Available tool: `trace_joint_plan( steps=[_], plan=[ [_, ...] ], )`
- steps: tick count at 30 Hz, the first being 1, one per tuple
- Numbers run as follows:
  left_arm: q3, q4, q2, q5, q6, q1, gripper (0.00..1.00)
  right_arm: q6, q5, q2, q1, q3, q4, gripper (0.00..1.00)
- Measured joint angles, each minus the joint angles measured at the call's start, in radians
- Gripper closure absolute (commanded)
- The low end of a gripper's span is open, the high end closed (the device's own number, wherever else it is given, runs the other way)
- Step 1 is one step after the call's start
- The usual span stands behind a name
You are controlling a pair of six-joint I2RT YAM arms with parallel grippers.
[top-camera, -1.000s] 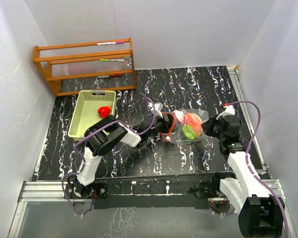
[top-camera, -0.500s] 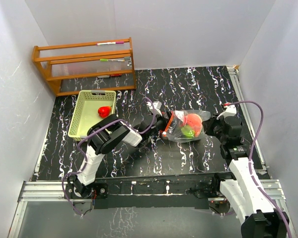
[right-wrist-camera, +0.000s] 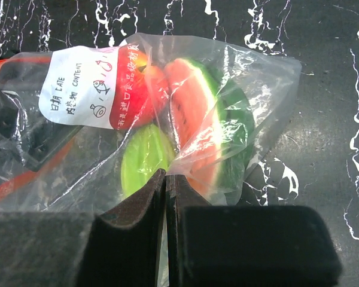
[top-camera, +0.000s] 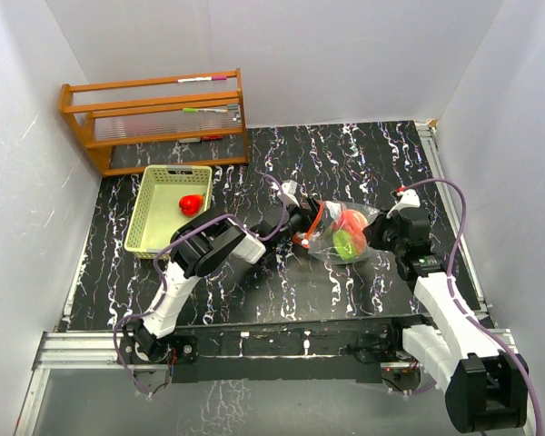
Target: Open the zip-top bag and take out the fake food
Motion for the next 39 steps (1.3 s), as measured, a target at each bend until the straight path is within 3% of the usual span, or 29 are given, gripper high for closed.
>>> trace_joint_plan(
  steps=[2, 6, 12, 18, 24, 33, 39],
  plan=[
    [0.022, 0.010, 0.019, 0.016, -0.011, 0.002, 0.07, 0.000, -0.006, 0.011, 0.002, 0.000, 0.005, 0.92],
    [0.040, 0.021, 0.039, 0.035, -0.025, 0.004, 0.30, 0.000, -0.011, 0.019, 0.003, 0.000, 0.014, 0.92],
    [0.039, 0.023, 0.045, 0.061, -0.037, 0.006, 0.43, 0.001, -0.016, 0.024, 0.003, 0.000, 0.023, 0.92],
    [-0.002, 0.078, 0.040, 0.095, -0.064, 0.020, 0.46, 0.012, -0.018, 0.034, 0.003, -0.014, 0.044, 0.92],
    [-0.155, 0.123, -0.042, 0.163, -0.110, 0.085, 0.49, 0.042, -0.014, 0.046, 0.004, -0.015, 0.071, 0.92],
    [-0.327, -0.065, -0.307, 0.180, -0.042, 0.138, 0.47, 0.060, -0.010, 0.117, 0.005, -0.009, 0.098, 0.92],
    [-0.387, -0.291, -0.482, 0.174, 0.045, 0.150, 0.46, 0.072, -0.002, 0.142, 0.004, 0.009, 0.127, 0.92]
  ],
)
